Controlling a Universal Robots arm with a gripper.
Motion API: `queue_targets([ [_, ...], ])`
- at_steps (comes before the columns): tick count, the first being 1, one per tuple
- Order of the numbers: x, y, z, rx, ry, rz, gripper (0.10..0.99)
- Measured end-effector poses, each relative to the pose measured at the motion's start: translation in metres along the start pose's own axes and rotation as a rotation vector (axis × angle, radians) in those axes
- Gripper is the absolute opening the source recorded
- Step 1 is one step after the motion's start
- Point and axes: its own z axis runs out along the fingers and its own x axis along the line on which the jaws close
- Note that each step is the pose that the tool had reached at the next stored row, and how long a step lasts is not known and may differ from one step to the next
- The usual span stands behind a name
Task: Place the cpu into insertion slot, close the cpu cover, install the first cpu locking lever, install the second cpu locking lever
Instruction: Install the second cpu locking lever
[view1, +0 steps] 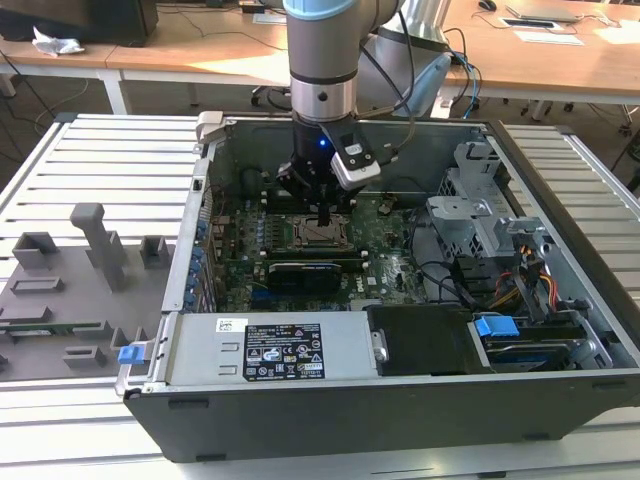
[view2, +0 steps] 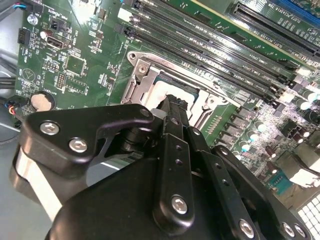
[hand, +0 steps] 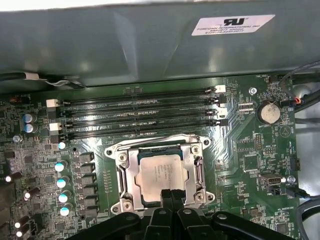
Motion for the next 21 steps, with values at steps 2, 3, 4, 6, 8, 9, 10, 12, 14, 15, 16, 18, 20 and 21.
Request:
queue_targets([
  [2, -0.0006, -0.0001, -0.0065, 0.000, -0.0001, 0.000, 0.106],
  [3, -0.0008, -0.0002, -0.0090, 0.000, -0.0001, 0.000, 0.106],
  [4, -0.0010, -0.0002, -0.0119, 0.000, -0.0001, 0.000, 0.106],
  [6, -0.0013, -0.0007, -0.0145, 0.000, -0.0001, 0.000, 0.106],
  [8, -0.0017, -0.0041, -0.0152, 0.000, -0.0001, 0.000, 0.106],
  [9, -0.0018, -0.0054, -0.0152, 0.000, -0.0001, 0.000, 0.106],
  [10, -0.0021, -0.0082, -0.0152, 0.000, -0.0001, 0.000, 0.106],
  [12, -0.0033, -0.0202, -0.0148, 0.000, -0.0001, 0.000, 0.106],
  [14, -0.0047, -0.0344, -0.0139, -0.008, 0.0007, 0.001, 0.106],
  [15, -0.0050, -0.0384, -0.0131, -0.015, 0.0016, 0.001, 0.106],
  [16, -0.0052, -0.0409, -0.0126, -0.022, 0.0023, 0.002, 0.106],
  [18, -0.0051, -0.0461, -0.0118, -0.047, 0.0048, 0.004, 0.106],
  [20, -0.0045, -0.0506, -0.0113, -0.075, 0.0077, 0.006, 0.106],
  [21, -0.0039, -0.0522, -0.0109, -0.087, 0.0089, 0.007, 0.106],
])
